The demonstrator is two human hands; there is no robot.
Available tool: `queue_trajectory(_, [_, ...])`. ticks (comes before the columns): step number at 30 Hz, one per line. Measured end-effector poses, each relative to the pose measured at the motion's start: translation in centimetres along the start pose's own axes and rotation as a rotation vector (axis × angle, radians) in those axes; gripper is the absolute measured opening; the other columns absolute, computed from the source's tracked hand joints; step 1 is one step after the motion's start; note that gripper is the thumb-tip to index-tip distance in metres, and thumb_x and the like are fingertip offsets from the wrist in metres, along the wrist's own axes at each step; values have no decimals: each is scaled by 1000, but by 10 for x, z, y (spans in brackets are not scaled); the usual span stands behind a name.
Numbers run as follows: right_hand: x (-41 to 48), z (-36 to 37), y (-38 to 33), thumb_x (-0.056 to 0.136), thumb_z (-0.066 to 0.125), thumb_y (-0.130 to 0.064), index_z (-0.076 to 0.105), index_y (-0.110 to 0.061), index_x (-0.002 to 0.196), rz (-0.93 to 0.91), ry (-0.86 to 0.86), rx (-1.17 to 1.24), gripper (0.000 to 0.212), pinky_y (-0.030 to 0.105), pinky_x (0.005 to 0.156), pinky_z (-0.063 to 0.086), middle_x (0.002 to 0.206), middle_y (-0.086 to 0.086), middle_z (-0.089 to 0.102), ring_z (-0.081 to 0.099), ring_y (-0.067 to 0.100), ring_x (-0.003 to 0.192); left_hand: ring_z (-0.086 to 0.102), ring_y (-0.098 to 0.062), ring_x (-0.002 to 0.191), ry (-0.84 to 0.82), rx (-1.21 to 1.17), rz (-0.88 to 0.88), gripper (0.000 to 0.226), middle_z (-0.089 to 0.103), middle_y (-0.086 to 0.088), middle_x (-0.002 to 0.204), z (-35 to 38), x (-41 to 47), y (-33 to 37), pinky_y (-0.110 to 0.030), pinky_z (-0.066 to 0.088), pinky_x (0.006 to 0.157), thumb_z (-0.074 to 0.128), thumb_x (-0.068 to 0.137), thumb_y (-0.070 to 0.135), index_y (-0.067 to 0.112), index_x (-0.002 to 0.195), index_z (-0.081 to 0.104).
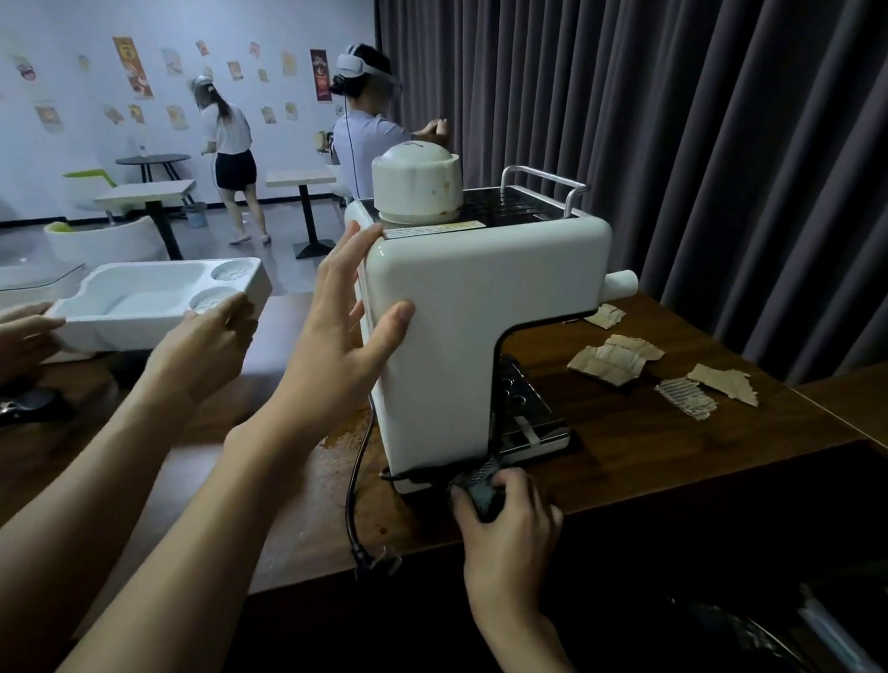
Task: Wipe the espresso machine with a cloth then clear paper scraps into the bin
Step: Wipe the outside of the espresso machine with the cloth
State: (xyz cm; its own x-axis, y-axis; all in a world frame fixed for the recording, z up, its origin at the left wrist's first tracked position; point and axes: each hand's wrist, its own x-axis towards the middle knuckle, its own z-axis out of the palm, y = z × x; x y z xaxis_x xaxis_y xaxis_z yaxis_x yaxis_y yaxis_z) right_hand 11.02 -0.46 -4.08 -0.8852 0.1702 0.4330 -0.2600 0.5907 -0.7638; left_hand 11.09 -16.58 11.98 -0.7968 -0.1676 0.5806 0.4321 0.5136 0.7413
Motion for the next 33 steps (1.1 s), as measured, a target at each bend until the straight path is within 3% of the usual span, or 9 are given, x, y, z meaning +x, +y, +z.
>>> queue_trajectory(6, [-29, 20, -29, 66, 87, -30, 64, -18, 86, 39, -81, 27, 32, 39, 77, 46, 93, -1, 67, 56, 26, 89, 24, -14, 152, -15, 2, -15, 66, 21, 6, 165, -2, -1, 0, -56, 37, 115, 60, 95, 40, 45, 151, 26])
queue_trajectory(10, [-40, 12, -38, 69, 85, -27, 61, -25, 87, 58, -119, 166, 30, 37, 75, 52, 91, -7, 62, 57, 18, 89, 21, -11, 152, -16, 22, 15, 67, 19, 9, 166, -4, 0, -2, -55, 36, 117, 60, 95, 42, 41, 153, 26])
queue_trajectory(13, [-35, -5, -38, 68, 84, -22, 53, -35, 86, 34, -2, 257, 38, 10, 63, 48, 90, -11, 59, 57, 8, 84, 22, -10, 152, -11, 27, 23, 67, 17, 12, 166, -3, 0, -3, -54, 34, 118, 59, 94, 44, 42, 152, 26])
queue_trajectory(14, [-27, -11, -38, 70, 83, -21, 52, -36, 87, 25, 43, 277, 39, 8, 63, 47, 92, -11, 59, 57, 7, 85, 21, -10, 152, -11, 27, 23, 66, 17, 12, 166, -3, -1, -3, -54, 34, 118, 59, 94, 44, 43, 152, 26])
queue_trajectory(18, [5, -10, -34, 79, 78, -17, 64, -18, 101, 35, 37, 339, 26, 25, 85, 52, 110, -7, 57, 57, 11, 103, 21, -10, 152, -11, 24, 24, 67, 17, 12, 166, -2, 0, -2, -54, 33, 118, 58, 93, 48, 43, 152, 26])
queue_trajectory(21, [-1, 6, -37, 78, 80, -15, 69, -10, 108, -42, 3, 255, 32, 26, 88, 51, 119, -1, 56, 53, 9, 106, 21, -9, 152, -9, 25, 28, 67, 17, 13, 165, -1, 1, -2, -55, 34, 118, 58, 94, 47, 41, 153, 26])
queue_trajectory(25, [-4, 13, -32, 74, 83, -12, 70, -11, 105, -133, -10, 222, 33, 24, 87, 49, 117, 1, 56, 52, 8, 105, 21, -10, 152, -8, 28, 21, 69, 18, 12, 165, -1, 0, -2, -55, 36, 117, 58, 93, 47, 39, 153, 26])
queue_trajectory(30, [14, 4, -29, 79, 79, -14, 68, -9, 106, 15, 93, 303, 30, 8, 84, 39, 113, -11, 48, 49, 3, 104, 22, -11, 152, -17, 20, 2, 69, 17, 11, 166, -3, -1, 1, -55, 36, 116, 59, 93, 46, 40, 153, 26])
queue_trajectory(33, [8, 3, -38, 77, 79, -30, 65, -11, 116, 85, 19, 360, 46, 21, 90, 46, 121, -8, 45, 50, 8, 110, 21, -10, 152, -20, 22, -5, 68, 16, 11, 166, -2, -1, 3, -54, 35, 118, 59, 94, 42, 40, 153, 25])
